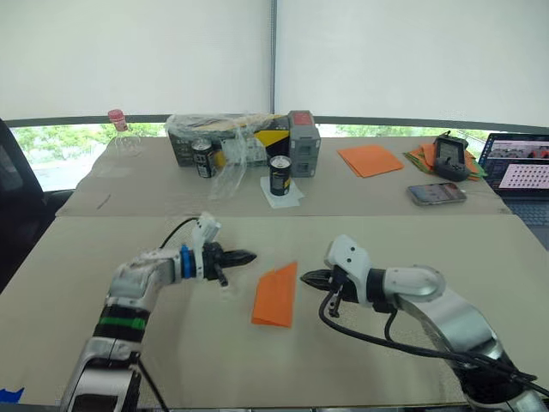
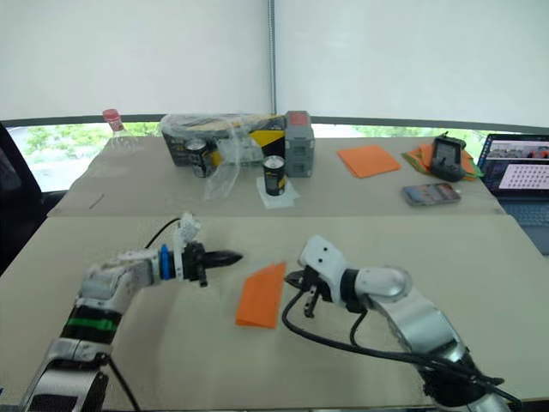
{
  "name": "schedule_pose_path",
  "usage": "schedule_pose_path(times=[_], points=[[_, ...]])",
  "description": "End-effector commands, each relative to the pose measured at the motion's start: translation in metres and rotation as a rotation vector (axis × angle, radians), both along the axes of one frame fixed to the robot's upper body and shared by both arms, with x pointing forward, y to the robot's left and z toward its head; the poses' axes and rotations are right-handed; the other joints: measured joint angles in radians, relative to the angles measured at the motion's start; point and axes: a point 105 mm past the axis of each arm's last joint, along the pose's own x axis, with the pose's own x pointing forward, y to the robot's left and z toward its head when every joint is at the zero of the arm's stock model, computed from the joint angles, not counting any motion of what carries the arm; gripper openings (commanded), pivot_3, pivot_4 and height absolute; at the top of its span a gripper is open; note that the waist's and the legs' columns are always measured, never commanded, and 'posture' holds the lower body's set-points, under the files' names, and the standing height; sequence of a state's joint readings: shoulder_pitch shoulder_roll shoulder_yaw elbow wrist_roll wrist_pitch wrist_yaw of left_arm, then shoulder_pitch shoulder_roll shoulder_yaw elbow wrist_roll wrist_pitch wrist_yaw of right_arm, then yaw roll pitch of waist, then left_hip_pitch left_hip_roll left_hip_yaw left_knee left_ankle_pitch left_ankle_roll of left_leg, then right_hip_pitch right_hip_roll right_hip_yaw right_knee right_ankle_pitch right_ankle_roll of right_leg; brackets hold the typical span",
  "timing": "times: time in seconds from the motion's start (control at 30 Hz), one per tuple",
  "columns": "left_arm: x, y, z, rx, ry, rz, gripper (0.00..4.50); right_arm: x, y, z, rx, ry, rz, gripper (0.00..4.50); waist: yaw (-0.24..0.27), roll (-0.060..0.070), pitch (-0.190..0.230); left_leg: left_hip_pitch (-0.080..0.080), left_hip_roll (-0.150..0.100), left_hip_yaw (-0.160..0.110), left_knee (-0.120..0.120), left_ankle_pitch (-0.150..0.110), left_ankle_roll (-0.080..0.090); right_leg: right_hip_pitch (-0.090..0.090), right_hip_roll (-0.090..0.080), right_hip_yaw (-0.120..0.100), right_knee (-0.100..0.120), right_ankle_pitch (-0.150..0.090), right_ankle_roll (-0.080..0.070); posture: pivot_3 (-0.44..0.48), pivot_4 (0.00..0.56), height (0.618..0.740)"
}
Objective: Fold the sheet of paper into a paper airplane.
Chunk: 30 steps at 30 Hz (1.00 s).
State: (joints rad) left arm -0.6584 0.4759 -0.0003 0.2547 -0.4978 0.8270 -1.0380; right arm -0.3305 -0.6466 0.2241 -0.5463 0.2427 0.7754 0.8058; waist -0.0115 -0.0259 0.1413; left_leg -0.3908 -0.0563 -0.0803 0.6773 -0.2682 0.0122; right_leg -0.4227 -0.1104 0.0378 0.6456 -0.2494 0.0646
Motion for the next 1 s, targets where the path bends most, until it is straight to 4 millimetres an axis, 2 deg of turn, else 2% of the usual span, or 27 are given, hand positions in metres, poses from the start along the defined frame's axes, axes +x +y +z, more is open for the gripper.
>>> schedule_pose_path(times=[0.03,0.07,0.1,0.13,0.2,0.27,0.37,0.47,0.6,0.73,0.93,1.0], points=[[0.006,-0.004,0.015,-0.015,0.094,0.001,1.54,-0.009,0.000,0.009,-0.008,-0.035,0.010,0.00,-0.005,-0.001,0.001,0.000,0.000,0.000,0.000,0.000,0.000,0.000,0.000,0.000,0.000,0.000,0.000,0.000,0.150,0.739],[0.009,-0.005,0.012,0.043,0.136,0.013,1.88,-0.010,-0.001,0.008,-0.012,-0.039,0.001,0.00,-0.006,-0.001,0.001,0.001,0.000,0.001,0.000,0.000,0.000,0.001,0.000,0.000,0.000,0.000,0.000,0.000,0.150,0.739],[0.017,-0.001,0.003,0.169,0.150,0.075,2.18,-0.011,-0.002,0.008,-0.015,-0.043,-0.006,0.00,-0.005,-0.002,0.001,0.002,0.000,0.001,0.000,0.000,0.000,0.001,0.000,0.000,0.001,0.000,0.000,0.000,0.150,0.739],[0.024,0.005,-0.005,0.289,0.144,0.142,2.66,-0.012,-0.003,0.008,-0.017,-0.046,-0.010,0.00,-0.006,-0.002,0.001,0.002,0.000,0.000,0.000,0.000,0.000,0.001,0.001,0.000,0.001,0.000,0.000,0.000,0.150,0.739],[0.017,-0.004,-0.002,0.246,0.336,0.036,3.24,-0.018,-0.003,0.009,-0.019,-0.056,0.005,0.00,-0.003,-0.003,0.002,0.002,0.001,0.001,-0.001,0.000,0.000,0.001,0.002,0.000,0.002,0.000,0.000,0.000,0.150,0.739],[0.006,-0.012,0.004,0.208,0.466,-0.088,3.24,-0.026,0.001,0.012,0.006,-0.064,0.038,0.00,-0.003,-0.004,0.003,0.001,0.000,0.000,0.000,0.000,0.000,0.000,0.002,-0.001,0.002,0.000,0.000,0.000,0.150,0.739],[0.009,-0.020,0.008,0.216,0.515,-0.146,3.24,-0.036,0.005,0.019,0.021,-0.108,0.098,0.00,-0.004,-0.004,0.004,0.000,0.000,0.000,0.000,0.000,0.000,0.001,0.002,-0.002,0.001,0.000,0.000,0.000,0.150,0.739],[0.011,-0.027,0.009,0.236,0.531,-0.191,3.24,-0.042,0.004,0.018,0.028,-0.084,0.107,0.00,-0.003,-0.006,0.004,0.000,0.000,0.000,0.001,0.000,0.000,0.001,0.002,-0.002,0.000,0.000,0.001,0.000,0.150,0.739],[0.007,-0.038,-0.005,0.361,0.536,-0.260,3.24,-0.042,-0.001,0.018,0.017,-0.092,0.081,0.00,-0.004,-0.007,0.005,0.000,0.000,0.000,0.001,0.000,0.000,0.001,0.002,-0.002,0.001,0.000,0.001,0.000,0.150,0.739],[0.001,-0.049,-0.007,0.363,0.557,-0.333,3.24,-0.041,-0.003,0.019,0.013,-0.101,0.061,0.00,-0.004,-0.008,0.006,-0.001,0.000,0.000,0.001,0.000,0.000,0.000,0.002,-0.001,0.001,0.000,0.001,0.000,0.150,0.739],[0.002,-0.056,-0.008,0.361,0.566,-0.339,3.24,-0.042,-0.007,0.017,-0.001,-0.102,0.037,0.00,-0.003,-0.009,0.007,-0.001,0.000,0.000,0.002,0.000,0.001,0.000,0.002,-0.001,0.001,0.000,0.001,0.000,0.150,0.739],[0.001,-0.056,-0.009,0.344,0.600,-0.326,2.70,-0.042,-0.007,0.017,-0.004,-0.103,0.035,0.00,-0.003,-0.009,0.007,-0.001,0.000,0.000,0.002,0.000,0.001,0.000,0.002,-0.001,0.001,0.000,0.001,0.000,0.150,0.739]])
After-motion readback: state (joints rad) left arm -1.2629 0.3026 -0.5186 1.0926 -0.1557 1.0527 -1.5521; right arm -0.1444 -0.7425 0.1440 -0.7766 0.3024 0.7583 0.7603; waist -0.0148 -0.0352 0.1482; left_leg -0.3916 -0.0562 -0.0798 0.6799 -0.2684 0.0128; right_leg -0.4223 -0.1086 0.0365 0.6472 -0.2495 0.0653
